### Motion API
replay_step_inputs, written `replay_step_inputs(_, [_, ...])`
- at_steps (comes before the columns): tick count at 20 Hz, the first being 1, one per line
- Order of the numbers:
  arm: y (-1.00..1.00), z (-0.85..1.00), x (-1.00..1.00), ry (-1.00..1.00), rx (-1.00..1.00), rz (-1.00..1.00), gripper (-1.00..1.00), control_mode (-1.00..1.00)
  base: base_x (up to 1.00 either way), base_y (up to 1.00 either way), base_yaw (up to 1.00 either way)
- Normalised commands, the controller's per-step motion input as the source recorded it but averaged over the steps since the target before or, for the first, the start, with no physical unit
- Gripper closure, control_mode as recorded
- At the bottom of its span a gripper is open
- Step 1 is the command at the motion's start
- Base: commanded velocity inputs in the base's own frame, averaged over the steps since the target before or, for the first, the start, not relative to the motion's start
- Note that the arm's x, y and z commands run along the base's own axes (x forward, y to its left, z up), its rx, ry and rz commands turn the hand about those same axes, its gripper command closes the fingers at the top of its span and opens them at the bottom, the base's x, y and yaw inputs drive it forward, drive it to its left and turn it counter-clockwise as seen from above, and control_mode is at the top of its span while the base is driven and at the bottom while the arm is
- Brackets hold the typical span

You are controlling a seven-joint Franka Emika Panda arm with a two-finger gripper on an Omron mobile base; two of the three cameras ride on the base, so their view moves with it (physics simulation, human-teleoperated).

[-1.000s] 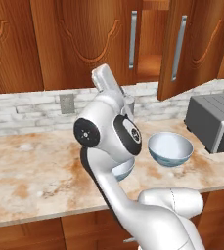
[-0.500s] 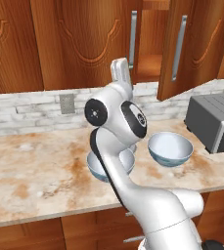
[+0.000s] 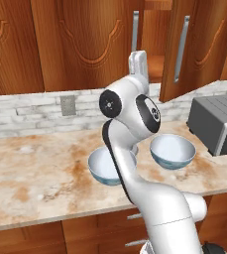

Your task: Open the cabinet. Pick the bowls from the counter and place them in the cabinet. Then close the cabinet.

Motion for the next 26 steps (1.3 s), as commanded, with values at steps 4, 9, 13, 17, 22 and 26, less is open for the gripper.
replay_step_inputs(4, [-0.15, -0.09, 0.32, -0.08, 0.00, -0.17, 1.00, -1.00, 0.00, 0.00, 0.00])
replay_step_inputs(9, [-0.16, -0.08, 0.31, -0.07, 0.00, -0.17, 1.00, -1.00, 0.00, 0.00, 0.00])
replay_step_inputs(13, [-0.34, 0.00, 0.04, -0.10, 0.02, -0.17, 1.00, -1.00, 0.00, 0.00, 0.00])
replay_step_inputs(17, [-0.35, 0.00, -0.23, -0.14, 0.07, -0.16, 1.00, -1.00, 0.00, 0.00, 0.00])
replay_step_inputs(22, [-0.33, 0.00, -0.34, -0.12, 0.09, -0.16, 1.00, -1.00, 0.00, 0.00, 0.00])
replay_step_inputs(26, [-0.57, 0.00, -0.08, -0.03, 0.14, -0.11, 1.00, -1.00, 0.00, 0.00, 0.00])
